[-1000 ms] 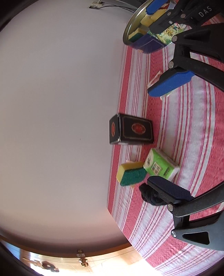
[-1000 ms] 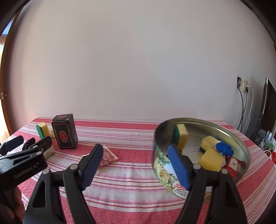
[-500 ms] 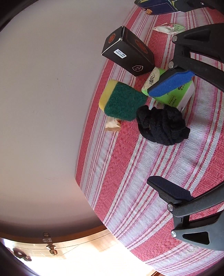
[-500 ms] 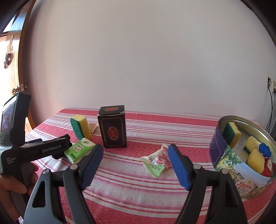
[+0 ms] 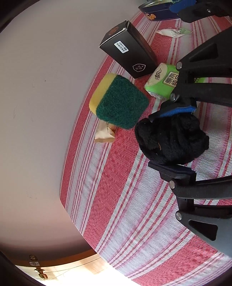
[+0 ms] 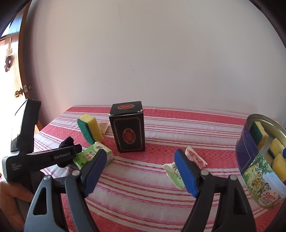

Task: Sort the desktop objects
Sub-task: 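Grasp the black sock with the left tool while the right tool grasps the black box, then carry the sock and black box over the tin and open both tools, then move both open tools back toward the remaining items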

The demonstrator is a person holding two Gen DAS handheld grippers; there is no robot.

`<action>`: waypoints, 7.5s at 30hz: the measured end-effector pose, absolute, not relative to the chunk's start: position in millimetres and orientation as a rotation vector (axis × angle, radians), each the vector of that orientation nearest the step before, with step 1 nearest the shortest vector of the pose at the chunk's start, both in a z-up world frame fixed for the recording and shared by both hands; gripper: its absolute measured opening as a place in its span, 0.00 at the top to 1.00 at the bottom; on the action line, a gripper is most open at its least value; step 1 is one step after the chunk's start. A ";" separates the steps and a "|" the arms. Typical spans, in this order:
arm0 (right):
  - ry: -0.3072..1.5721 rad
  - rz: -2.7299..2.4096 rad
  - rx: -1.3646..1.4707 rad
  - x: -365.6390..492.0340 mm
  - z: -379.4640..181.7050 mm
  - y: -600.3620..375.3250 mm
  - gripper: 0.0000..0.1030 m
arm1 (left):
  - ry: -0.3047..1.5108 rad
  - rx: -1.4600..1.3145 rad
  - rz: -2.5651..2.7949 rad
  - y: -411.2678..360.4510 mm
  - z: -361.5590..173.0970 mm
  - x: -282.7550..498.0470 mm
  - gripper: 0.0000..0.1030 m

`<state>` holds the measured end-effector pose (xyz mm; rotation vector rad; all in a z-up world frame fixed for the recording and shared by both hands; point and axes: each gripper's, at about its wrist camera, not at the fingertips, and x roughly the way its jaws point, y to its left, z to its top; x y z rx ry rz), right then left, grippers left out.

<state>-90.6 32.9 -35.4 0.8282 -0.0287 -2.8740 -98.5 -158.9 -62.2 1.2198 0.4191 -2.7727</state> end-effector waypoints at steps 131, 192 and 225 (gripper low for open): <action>-0.213 -3.604 0.518 -17.7 -2.9 347.5 0.12 | -0.050 0.669 -3.348 195.3 11.6 -37.9 0.10; -0.351 -3.552 0.054 22.2 11.9 334.6 0.19 | -0.092 0.532 -3.243 185.4 10.2 -36.5 0.09; -0.153 -3.421 0.233 23.8 3.5 239.8 0.09 | 0.001 0.557 -3.206 97.5 3.5 2.2 0.09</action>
